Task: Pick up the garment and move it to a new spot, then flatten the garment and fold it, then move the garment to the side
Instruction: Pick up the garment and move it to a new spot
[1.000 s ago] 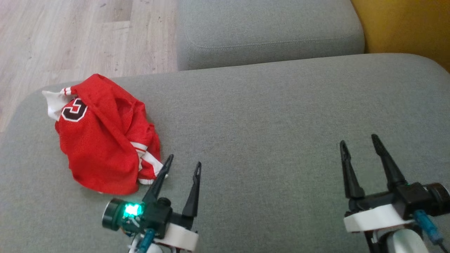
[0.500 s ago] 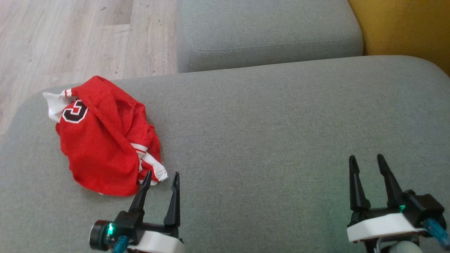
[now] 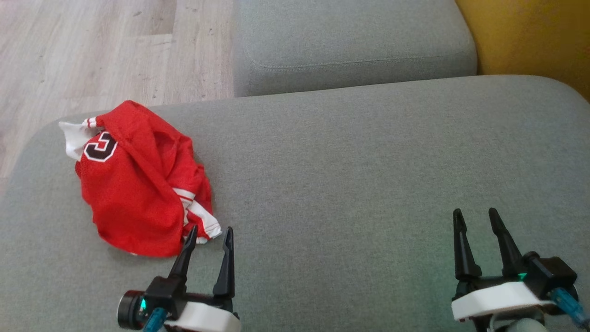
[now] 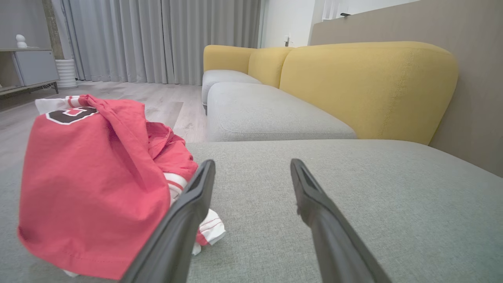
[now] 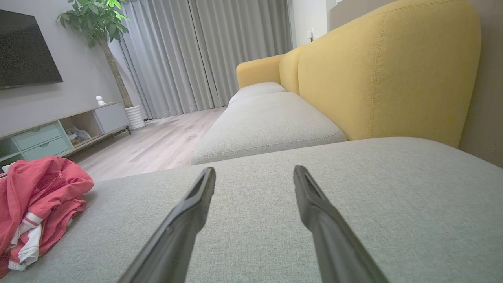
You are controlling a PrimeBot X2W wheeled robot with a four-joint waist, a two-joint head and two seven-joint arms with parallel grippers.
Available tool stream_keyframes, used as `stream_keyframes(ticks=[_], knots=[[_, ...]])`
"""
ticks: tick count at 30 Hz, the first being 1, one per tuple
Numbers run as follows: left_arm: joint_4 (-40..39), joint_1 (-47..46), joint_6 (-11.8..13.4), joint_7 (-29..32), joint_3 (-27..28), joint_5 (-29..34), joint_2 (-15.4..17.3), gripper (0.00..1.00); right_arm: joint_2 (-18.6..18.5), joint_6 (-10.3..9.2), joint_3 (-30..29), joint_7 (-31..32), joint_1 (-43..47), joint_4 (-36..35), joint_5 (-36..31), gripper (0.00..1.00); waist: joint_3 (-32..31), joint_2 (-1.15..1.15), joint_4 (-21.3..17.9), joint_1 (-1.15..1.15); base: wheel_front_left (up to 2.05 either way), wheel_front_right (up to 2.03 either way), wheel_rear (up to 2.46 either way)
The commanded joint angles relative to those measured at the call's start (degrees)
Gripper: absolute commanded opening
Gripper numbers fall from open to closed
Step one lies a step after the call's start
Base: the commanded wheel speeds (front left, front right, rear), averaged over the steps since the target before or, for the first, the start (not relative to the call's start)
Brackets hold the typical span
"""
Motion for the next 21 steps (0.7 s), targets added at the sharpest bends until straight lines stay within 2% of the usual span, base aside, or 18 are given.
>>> stream_keyframes(ticks=[1,10,21], knots=[[-1.38,-1.86,-0.38,-0.55,2.31,0.47,-0.36,1.00,-0.57,-0.04,1.38,-0.62,-2.47,-1.71,0.36,1.00,-0.02,0.00,0.14,0.00,0.00,0.00,0.00],[-0.79,-1.55,-0.77,-0.55,3.65,1.60,-0.70,1.00,-0.57,-0.04,2.37,-0.62,-1.95,-1.75,0.66,1.00,-0.37,0.00,3.44,0.00,0.00,0.00,0.00],[-0.84,-0.60,-1.13,-0.55,6.36,3.48,-0.71,1.00,-0.57,-0.04,6.09,-0.62,-1.17,-1.57,2.12,1.00,-1.42,0.00,12.71,0.00,0.00,0.00,0.00]])
